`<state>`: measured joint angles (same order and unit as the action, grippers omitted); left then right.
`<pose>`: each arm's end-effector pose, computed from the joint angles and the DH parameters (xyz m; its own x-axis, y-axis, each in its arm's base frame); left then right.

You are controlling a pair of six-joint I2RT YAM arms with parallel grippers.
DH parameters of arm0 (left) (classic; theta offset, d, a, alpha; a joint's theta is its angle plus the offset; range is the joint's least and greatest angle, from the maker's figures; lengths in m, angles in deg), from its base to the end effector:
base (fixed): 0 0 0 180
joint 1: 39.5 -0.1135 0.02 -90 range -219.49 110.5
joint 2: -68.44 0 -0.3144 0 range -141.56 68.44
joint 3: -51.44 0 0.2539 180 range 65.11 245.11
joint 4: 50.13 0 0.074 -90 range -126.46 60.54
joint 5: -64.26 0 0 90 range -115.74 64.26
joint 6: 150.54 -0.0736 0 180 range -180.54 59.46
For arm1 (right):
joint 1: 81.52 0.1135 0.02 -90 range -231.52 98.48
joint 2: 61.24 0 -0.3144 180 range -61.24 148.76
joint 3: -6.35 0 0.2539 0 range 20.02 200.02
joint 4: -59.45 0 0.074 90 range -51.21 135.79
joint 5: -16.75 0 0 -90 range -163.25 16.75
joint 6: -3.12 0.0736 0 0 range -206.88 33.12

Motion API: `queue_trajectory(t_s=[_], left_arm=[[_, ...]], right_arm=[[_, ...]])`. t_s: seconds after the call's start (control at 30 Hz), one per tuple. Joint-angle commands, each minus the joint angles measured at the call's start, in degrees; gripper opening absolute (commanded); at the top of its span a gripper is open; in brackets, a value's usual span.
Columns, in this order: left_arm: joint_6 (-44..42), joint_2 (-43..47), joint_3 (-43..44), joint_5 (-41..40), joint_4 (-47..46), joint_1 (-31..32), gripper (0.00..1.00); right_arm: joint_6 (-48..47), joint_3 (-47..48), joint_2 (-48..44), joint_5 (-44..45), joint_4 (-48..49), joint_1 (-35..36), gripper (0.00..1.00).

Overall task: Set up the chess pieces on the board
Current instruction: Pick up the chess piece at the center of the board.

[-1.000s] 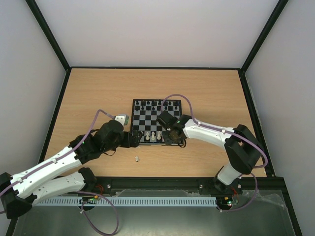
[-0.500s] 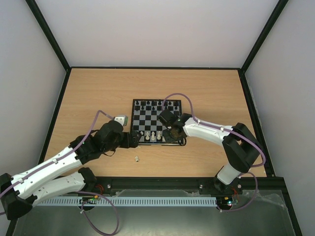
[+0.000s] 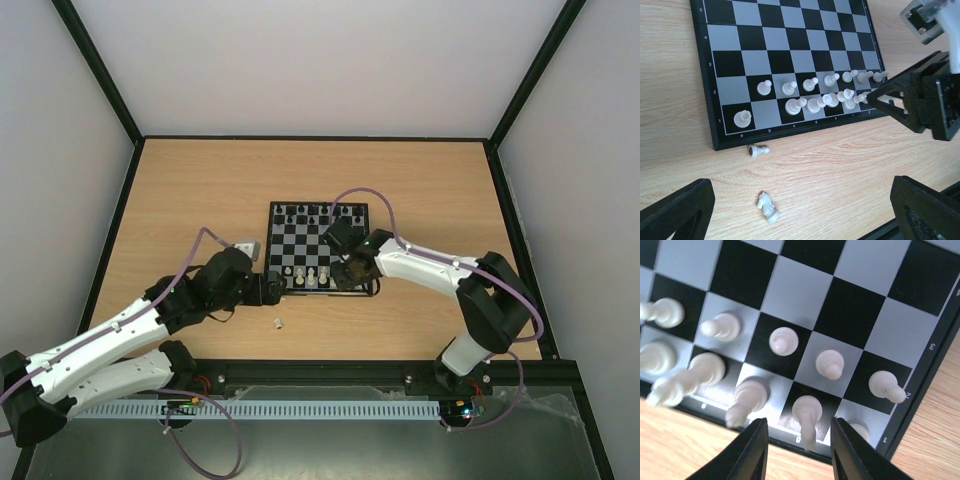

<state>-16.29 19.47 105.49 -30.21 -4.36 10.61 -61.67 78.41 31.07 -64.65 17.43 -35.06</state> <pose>0.1187 -0.1331 0.2771 -0.8068 -0.1195 -0.5786 0.2290 0.8395 -0.4927 0.2416 0.2383 0.2098 -0.8365 -0.2689 -0.4774 -0.3454 0.9352 0.0784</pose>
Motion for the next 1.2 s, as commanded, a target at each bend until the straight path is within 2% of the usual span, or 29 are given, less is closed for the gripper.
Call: queue_trajectory(t_s=[0.0,0.17,0.23,0.33,0.5,0.67,0.9,0.97,1.17], left_arm=[[1.8,2.0,0.9,0.4,1.6,-0.5,0.99],[2.6,7.0,1.7,-1.8,1.4,-0.6,0.99],[2.4,9.8,2.4,-2.8,1.0,-0.6,0.99],[1.9,14.6,3.2,-3.8,-0.5,-0.6,0.99],[1.5,24.1,2.2,-3.2,-5.0,-0.6,0.99],[0.8,26.3,3.2,-0.7,-4.3,-0.5,0.99],[0.6,29.9,2.6,0.5,-2.7,-0.6,0.99],[0.6,30.8,2.4,0.9,-2.3,-0.6,0.99],[0.2,32.4,1.7,1.6,-1.3,-0.6,0.99]], right_arm=[[0.2,0.6,-6.4,-2.6,-1.9,0.2,0.40],[2.8,-0.7,-13.0,-2.5,-1.3,6.0,0.55],[4.7,-2.8,-14.9,-2.6,2.0,9.9,0.64],[7.5,-7.4,-15.7,-2.1,10.2,15.6,0.65],[13.6,-11.5,-11.2,6.3,20.9,23.4,0.63],[17.3,-9.9,-5.6,16.5,27.2,30.5,0.61],[21.9,-4.2,4.0,20.5,28.8,34.3,0.59],[23.6,-2.4,6.9,21.6,28.2,35.4,0.56],[30.4,-1.2,11.5,23.9,28.1,36.9,0.39]])
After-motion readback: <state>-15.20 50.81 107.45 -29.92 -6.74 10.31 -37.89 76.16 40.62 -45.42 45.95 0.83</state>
